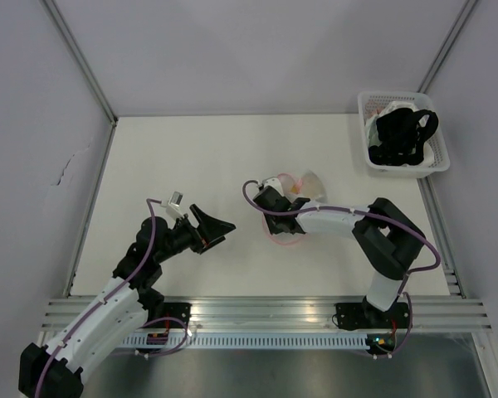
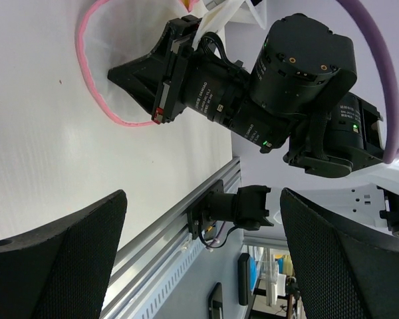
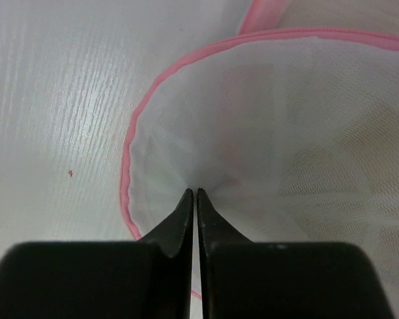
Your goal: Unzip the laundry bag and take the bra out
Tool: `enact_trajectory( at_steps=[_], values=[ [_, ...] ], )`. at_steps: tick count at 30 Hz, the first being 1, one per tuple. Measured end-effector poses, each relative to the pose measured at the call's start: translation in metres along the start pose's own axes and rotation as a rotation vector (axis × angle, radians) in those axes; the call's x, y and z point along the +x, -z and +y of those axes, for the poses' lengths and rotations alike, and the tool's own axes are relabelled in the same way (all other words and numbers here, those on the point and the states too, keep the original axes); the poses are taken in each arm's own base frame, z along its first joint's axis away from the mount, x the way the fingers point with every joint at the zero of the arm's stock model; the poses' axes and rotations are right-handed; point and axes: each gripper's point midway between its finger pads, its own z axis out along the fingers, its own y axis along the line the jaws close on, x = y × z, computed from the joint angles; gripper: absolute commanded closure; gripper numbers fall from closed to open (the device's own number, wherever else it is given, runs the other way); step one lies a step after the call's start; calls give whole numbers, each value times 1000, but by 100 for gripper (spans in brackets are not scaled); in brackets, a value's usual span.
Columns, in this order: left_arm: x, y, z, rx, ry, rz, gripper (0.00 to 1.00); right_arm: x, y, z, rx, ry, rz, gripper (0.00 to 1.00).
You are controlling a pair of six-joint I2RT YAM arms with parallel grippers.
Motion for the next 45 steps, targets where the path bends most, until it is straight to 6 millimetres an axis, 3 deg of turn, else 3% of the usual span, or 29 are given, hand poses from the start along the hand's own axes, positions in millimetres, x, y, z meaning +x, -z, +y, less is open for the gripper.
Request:
enact_trajectory(
  at_steps=[7, 11, 13, 16, 19, 21, 24, 27, 32, 34, 41, 45],
  values=[
    [1, 0, 2, -2, 6, 1, 0, -3, -1, 3, -21, -26, -20, 100],
    [2, -1, 5, -11, 11, 3, 0, 3, 15, 1, -63, -28, -14, 100],
    [2, -2, 8, -20, 15, 5, 0, -1, 40, 0, -109, -43, -42, 100],
    [2, -6, 13, -35, 22, 11, 0, -32, 91, -5, -168, -108, -177, 100],
    [3, -14, 22, -67, 29, 29, 0, -69, 158, -24, -204, -222, -380, 100],
    [4, -23, 32, -98, 33, 55, 0, -82, 188, -37, -208, -281, -470, 100],
    [3, -39, 37, -123, 27, 96, 0, -88, 211, -52, -192, -339, -526, 100],
    [-2, -60, 32, -114, -5, 142, 0, -82, 207, -55, -173, -348, -498, 100],
    [-20, -114, 3, -45, -125, 207, 1, -64, 195, -58, -141, -334, -434, 100],
    [-27, -126, 0, -39, -158, 204, 1, -61, 193, -59, -131, -330, -425, 100],
    [-51, -166, 34, -161, -237, 185, 3, -42, 170, -61, -82, -302, -359, 99],
    [-65, -190, 42, -171, -339, 188, 3, -28, 160, -61, -78, -288, -321, 100]
  ],
)
